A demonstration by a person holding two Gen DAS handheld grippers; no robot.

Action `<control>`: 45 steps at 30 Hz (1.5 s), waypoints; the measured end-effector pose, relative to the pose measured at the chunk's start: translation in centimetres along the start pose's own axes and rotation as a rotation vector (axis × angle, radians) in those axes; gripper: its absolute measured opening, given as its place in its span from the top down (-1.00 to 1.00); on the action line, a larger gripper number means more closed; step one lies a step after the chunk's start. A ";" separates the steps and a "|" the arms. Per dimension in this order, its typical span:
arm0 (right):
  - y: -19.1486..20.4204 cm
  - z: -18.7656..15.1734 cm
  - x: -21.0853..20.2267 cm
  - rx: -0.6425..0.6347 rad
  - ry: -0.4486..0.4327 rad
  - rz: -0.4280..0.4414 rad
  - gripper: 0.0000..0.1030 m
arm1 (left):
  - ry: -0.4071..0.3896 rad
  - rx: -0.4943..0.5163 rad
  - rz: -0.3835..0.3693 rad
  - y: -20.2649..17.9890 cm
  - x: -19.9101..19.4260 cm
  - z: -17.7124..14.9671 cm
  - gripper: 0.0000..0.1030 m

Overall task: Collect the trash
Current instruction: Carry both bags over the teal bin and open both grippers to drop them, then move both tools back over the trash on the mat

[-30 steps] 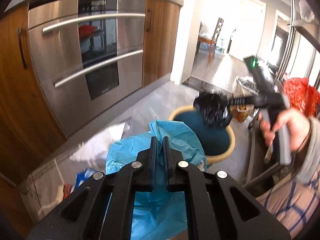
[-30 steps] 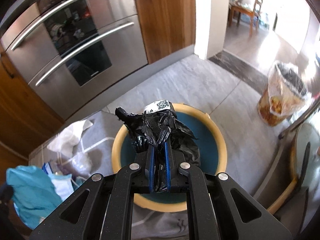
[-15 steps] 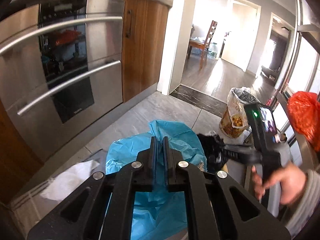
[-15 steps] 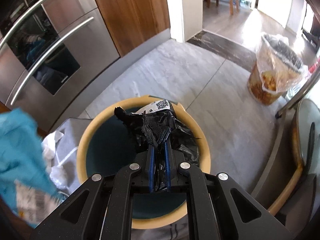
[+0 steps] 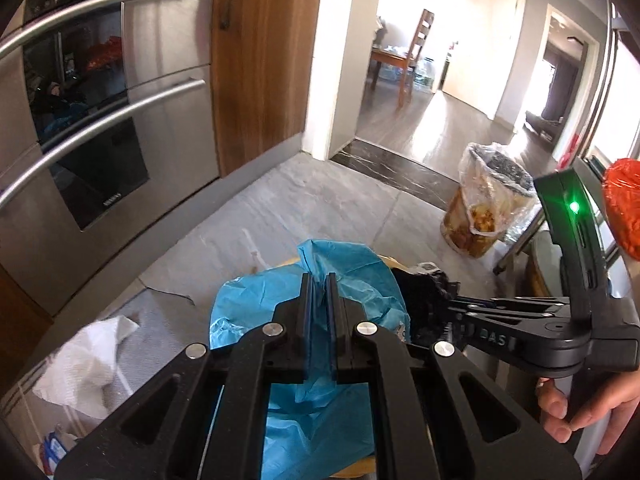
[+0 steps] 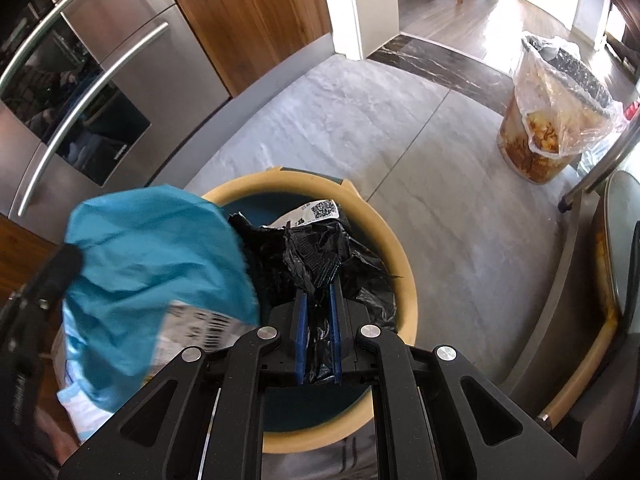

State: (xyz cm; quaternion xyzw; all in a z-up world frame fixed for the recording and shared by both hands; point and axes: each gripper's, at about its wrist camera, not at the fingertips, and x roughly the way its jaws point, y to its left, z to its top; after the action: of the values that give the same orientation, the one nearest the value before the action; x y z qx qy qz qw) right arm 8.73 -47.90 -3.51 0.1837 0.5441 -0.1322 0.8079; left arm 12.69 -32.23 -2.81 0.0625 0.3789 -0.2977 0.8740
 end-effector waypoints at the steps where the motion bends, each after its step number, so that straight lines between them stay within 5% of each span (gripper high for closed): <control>1: 0.0 0.0 0.0 0.000 -0.002 0.001 0.69 | 0.003 -0.004 -0.010 -0.1 0.0 -0.1 0.87; 6: -0.2 0.2 -0.5 0.009 -0.014 0.006 0.38 | 0.017 -0.012 -0.004 0.3 -0.1 -0.3 0.78; 9: -0.3 0.3 -0.8 0.024 -0.026 0.012 0.26 | 0.025 -0.034 0.003 0.8 -0.5 -0.4 0.44; 18: 1.1 0.4 -2.3 -0.017 -0.077 0.023 -0.21 | -0.005 -0.054 0.035 2.2 -4.6 -0.7 0.04; 25: 4.0 0.2 -4.8 -0.136 -0.192 0.021 -0.80 | -0.029 -0.069 0.093 4.2 -8.5 -1.6 -0.36; 34: 8.4 -0.8 -9.1 -0.268 -0.389 0.112 -0.89 | -0.097 -0.106 0.211 8.8 -15.8 -3.1 -0.88; 45: 13.8 -2.6 -9.9 -0.372 -0.448 0.134 -0.90 | -0.134 -0.175 0.351 15.4 -24.3 -7.1 -0.89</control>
State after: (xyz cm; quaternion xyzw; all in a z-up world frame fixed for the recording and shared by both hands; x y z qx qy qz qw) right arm 8.59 -34.23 6.92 0.0341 0.3540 -0.0137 0.9345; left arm 3.98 -5.83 7.34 0.0315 0.3279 -0.1100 0.9378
